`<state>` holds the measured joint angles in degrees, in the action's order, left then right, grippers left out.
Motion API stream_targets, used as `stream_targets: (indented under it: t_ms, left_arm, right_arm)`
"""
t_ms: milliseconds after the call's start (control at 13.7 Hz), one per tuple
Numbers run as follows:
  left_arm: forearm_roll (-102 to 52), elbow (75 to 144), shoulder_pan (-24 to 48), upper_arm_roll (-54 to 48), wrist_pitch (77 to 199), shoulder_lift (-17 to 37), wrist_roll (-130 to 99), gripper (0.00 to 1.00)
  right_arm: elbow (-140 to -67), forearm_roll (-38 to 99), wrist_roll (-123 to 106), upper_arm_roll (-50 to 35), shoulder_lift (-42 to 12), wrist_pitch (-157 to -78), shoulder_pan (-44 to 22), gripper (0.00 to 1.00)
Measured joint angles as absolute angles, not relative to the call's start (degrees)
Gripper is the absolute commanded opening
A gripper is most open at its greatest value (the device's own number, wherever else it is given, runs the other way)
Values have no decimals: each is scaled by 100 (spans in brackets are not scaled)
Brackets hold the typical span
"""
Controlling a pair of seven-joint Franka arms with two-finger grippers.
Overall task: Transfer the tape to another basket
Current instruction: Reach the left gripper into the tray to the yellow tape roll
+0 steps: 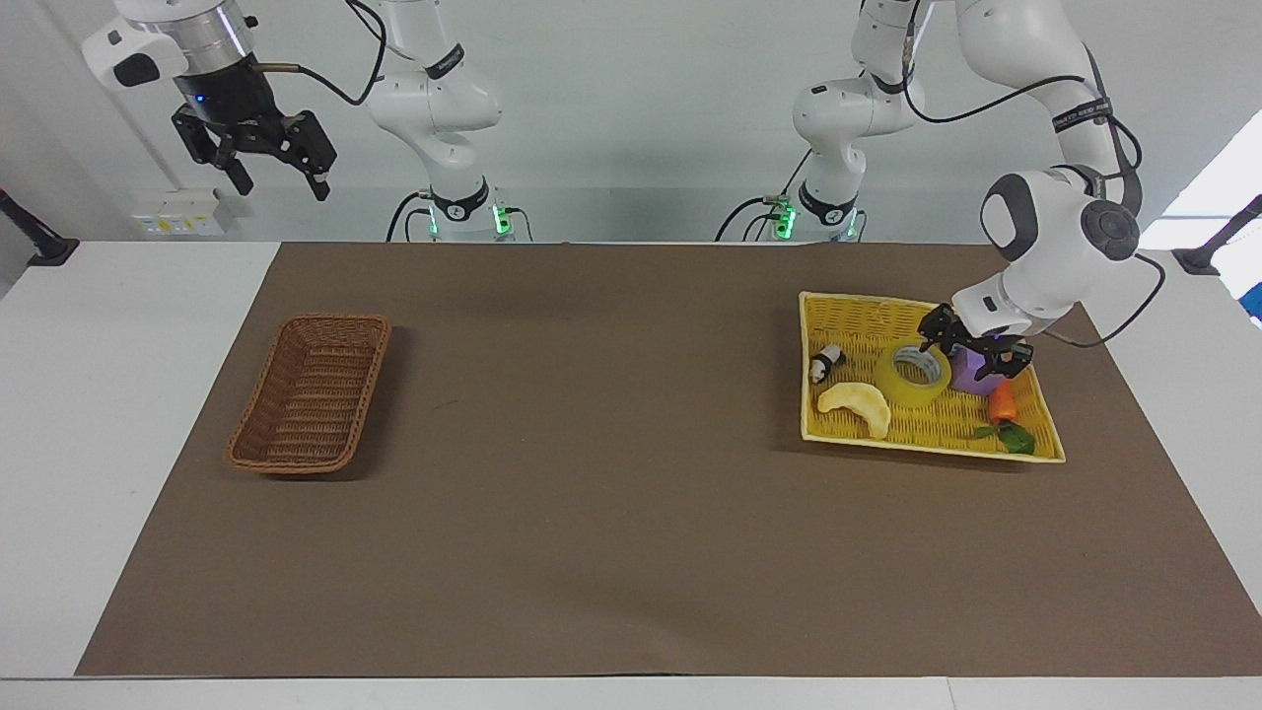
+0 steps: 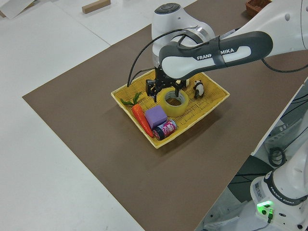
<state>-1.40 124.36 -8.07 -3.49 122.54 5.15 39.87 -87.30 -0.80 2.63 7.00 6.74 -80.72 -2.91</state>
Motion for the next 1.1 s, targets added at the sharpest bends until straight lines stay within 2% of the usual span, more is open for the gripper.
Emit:
stream_targets:
  t_ms: [73,146,292,658,1096]
  left_arm:
    - [-140,12569,-807,-352,12422,543,3987,78]
    - [-140,12674,-808,-352,12520,560,3987,65]
    - [-139,12828,-810,-352,12717,571,3987,0]
    - [-136,12759,-973,-344,12722,548,3901,0]
    - [-138,11385,-1091,-361,11085,439,2941,0]
  right_arm:
    - [-8730,-80,263,700,674,-8072,-291,100]
    - [-8730,-80,263,700,674,-8072,-291,100]
    - [-8730,-80,263,700,674,-8072,-291,100]
    - [-8730,-80,263,700,674,-8072,-291,100]
    - [-8730,-80,263,700,674,-8072,-291,100]
